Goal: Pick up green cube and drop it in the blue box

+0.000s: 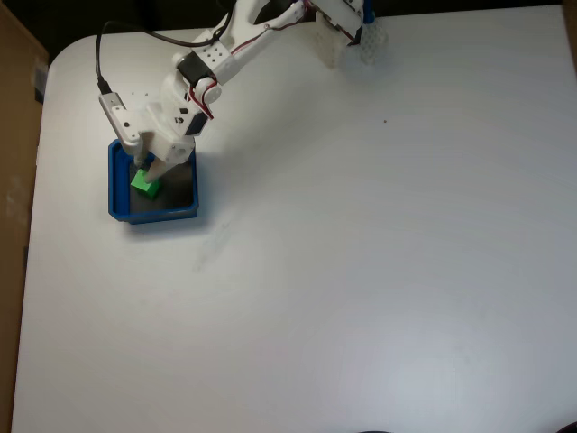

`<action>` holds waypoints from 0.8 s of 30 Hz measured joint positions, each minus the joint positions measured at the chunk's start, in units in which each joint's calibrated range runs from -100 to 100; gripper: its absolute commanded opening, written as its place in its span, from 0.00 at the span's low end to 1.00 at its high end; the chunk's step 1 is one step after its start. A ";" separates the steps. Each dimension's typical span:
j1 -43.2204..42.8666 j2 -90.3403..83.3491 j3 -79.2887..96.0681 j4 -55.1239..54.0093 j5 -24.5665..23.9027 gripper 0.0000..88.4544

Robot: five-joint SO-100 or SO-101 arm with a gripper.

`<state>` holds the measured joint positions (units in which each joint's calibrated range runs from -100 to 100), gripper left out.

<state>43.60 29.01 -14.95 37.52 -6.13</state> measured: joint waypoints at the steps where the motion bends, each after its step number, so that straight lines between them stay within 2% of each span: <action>1: 0.00 0.00 0.00 0.00 0.00 0.19; 12: 0.28 -1.75 0.00 0.00 -0.05 0.19; 24: 0.21 -19.81 4.92 0.00 -0.05 0.19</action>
<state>43.81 9.20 -10.03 37.52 -6.18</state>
